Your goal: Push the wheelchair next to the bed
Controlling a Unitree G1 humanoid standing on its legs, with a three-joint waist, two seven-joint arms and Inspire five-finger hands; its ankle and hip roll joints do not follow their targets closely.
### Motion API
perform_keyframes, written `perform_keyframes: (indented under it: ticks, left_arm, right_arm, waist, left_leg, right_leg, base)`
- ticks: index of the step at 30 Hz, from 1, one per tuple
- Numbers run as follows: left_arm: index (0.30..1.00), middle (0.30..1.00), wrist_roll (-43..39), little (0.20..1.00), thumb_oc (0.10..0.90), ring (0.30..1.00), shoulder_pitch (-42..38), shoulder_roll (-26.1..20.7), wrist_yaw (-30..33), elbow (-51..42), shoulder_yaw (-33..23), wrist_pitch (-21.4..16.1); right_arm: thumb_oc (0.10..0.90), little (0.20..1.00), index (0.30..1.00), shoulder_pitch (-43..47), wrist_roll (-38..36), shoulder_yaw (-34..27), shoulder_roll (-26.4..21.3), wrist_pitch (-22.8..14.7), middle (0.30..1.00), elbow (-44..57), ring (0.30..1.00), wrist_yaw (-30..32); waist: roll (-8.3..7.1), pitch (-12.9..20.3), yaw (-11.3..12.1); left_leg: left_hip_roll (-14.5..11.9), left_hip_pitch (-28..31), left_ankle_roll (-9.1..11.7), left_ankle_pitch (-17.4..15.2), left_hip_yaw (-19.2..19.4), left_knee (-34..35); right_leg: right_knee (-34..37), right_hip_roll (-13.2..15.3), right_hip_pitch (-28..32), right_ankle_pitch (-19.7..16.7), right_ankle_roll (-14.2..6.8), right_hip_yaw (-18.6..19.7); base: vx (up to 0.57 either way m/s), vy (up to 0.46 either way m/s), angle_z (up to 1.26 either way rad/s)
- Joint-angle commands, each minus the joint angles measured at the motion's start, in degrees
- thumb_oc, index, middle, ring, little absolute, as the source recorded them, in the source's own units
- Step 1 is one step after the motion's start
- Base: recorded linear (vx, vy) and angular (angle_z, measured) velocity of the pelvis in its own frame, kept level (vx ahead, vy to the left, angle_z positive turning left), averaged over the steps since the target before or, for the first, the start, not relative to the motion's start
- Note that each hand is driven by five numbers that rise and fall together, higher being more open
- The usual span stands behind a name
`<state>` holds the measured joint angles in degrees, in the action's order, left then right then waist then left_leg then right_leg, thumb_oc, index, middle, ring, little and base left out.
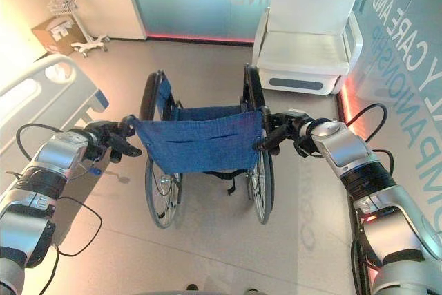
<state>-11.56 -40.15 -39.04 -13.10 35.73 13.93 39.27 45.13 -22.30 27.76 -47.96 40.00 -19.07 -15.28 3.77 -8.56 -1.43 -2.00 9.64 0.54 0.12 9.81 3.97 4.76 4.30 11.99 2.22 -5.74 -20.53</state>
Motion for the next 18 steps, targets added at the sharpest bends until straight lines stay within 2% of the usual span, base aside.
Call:
perform_keyframes:
  ticks: [1,4,5,6,7,13,18]
  left_arm:
    - [0.300,0.300,0.00,0.300,0.400,0.300,12.44,-5.36,3.17,10.82,3.10,4.18]
    - [0.300,0.300,-5.01,0.300,0.400,0.300,13.14,-4.20,7.26,10.68,2.12,0.48]
    - [0.300,0.300,-6.77,0.300,0.400,0.300,13.47,-3.82,9.12,10.41,1.86,-0.70]
    - [0.300,0.300,-9.09,0.300,0.400,0.300,13.88,-3.35,11.35,9.99,1.50,-2.13]
    - [0.300,0.300,-10.97,0.300,0.400,0.300,14.40,-2.62,14.16,9.55,0.84,-4.60]
    - [0.300,0.300,-12.87,0.300,0.400,0.300,16.58,-0.42,19.57,6.98,-0.58,-10.93]
    - [0.300,0.300,-12.40,0.300,0.400,0.300,17.02,0.83,21.40,5.02,0.01,-13.87]
  right_arm:
    - [0.800,0.900,0.900,0.06,7.11,-0.14,-2.94,-0.37,0.900,-1.72,0.900,0.02]
    - [0.800,0.900,0.900,-0.40,6.41,-0.08,-2.48,-0.94,0.900,-2.07,0.900,-0.55]
    - [0.750,0.825,0.825,-0.71,6.11,-0.16,-2.30,-0.92,0.825,-2.05,0.825,-0.76]
    - [0.595,0.592,0.592,-1.11,5.86,-0.21,-1.94,-0.87,0.592,-1.96,0.592,-0.73]
    - [0.400,0.300,0.300,-1.61,5.72,-0.31,-1.49,-1.37,0.300,-2.10,0.300,-1.29]
    - [0.400,0.300,0.300,-4.06,4.25,-1.15,0.13,-2.41,0.300,-3.52,0.300,-2.03]
    - [0.400,0.300,0.300,-5.10,3.80,-0.85,1.70,-4.64,0.300,-6.14,0.300,-1.47]
  waist:
    - [-4.51,0.56,3.33]
    - [-4.55,0.57,3.28]
    - [-4.58,0.55,3.27]
    - [-4.64,0.51,3.27]
    - [-4.70,0.46,3.33]
    - [-5.03,0.24,3.68]
    - [-5.05,0.15,4.11]
  left_leg:
    - [2.75,-2.47,-0.01,-3.18,2.32,-3.47]
    - [2.65,-2.41,-0.03,-3.21,2.48,-3.44]
    - [2.61,-2.47,0.00,-3.18,2.51,-3.50]
    - [2.60,-2.54,0.04,-3.16,2.51,-3.55]
    - [2.54,-2.51,0.05,-3.14,2.47,-3.51]
    - [2.50,-2.53,0.15,-3.12,2.26,-3.66]
    - [2.45,-2.40,0.26,-3.06,2.03,-3.72]
  right_leg:
    - [-6.39,1.11,-5.32,0.88,-0.62,1.62]
    - [-6.38,1.12,-5.32,0.95,-0.57,1.67]
    - [-6.37,1.13,-5.34,0.94,-0.54,1.73]
    - [-6.39,1.15,-5.41,0.91,-0.53,1.77]
    - [-6.39,1.17,-5.40,0.89,-0.51,1.75]
    - [-6.40,1.25,-5.23,0.86,-0.35,1.66]
    - [-6.33,1.32,-4.89,0.79,-0.23,1.33]
  base:
    - [0.00,0.000,0.00]
    - [0.00,0.000,0.00]
    - [0.00,0.000,0.00]
    - [0.00,0.000,0.00]
    - [-0.01,0.001,-0.04]
    - [0.00,-0.004,-0.03]
    - [0.00,0.000,0.00]
